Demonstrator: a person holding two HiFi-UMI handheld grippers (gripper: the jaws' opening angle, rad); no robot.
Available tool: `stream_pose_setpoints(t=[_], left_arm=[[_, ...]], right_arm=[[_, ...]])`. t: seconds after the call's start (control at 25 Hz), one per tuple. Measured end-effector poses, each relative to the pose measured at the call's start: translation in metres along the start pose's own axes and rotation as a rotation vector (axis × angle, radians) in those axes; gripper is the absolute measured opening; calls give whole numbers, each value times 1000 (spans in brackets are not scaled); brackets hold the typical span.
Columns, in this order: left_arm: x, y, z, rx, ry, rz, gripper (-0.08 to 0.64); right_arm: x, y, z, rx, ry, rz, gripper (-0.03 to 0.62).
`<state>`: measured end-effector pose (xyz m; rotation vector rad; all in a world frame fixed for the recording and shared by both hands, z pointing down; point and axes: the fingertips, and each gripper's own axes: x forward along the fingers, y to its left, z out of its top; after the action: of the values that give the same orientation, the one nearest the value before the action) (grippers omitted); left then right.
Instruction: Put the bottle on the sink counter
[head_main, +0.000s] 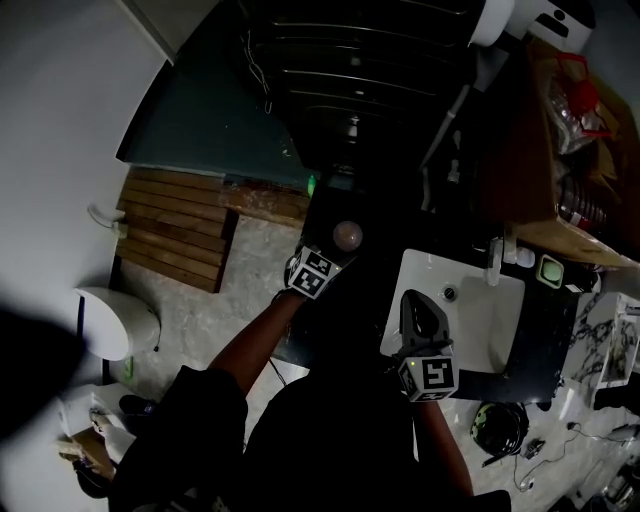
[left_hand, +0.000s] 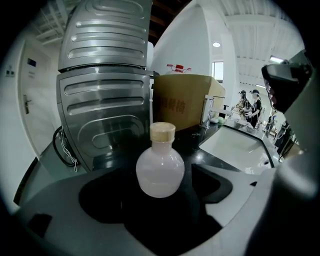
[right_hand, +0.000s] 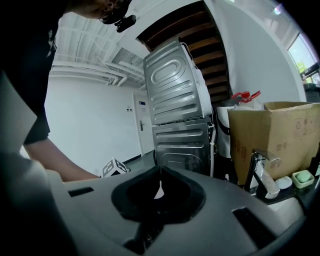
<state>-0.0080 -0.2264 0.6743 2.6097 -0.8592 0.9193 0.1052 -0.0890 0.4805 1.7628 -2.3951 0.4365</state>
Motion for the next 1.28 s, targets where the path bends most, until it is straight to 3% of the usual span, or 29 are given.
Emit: stream_pose_setpoints(t=[0.2, 0.36, 0.64, 0.84, 0.96, 1.28], left_arm=[[-41, -6, 9, -47, -81, 23, 400], [-77, -25, 17, 26, -128, 23, 400], [-146, -64, 36, -74, -261, -9, 400], [-192, -85, 40, -56, -323, -27, 400], [-226, -92, 46, -101, -362, -43, 399], [-278, -128, 58, -202, -469, -138, 396]], right_arm=[[-21, 16, 2, -15, -21, -14, 40], [-38, 31, -3, -29, -21, -24, 40], [-61, 60, 2, -32, -52, -36, 40], [-70, 82, 11, -55, -67, -31, 40], [-75, 94, 6, -73, -54, -39, 40], [-106, 110, -14, -85, -4, -134, 40]])
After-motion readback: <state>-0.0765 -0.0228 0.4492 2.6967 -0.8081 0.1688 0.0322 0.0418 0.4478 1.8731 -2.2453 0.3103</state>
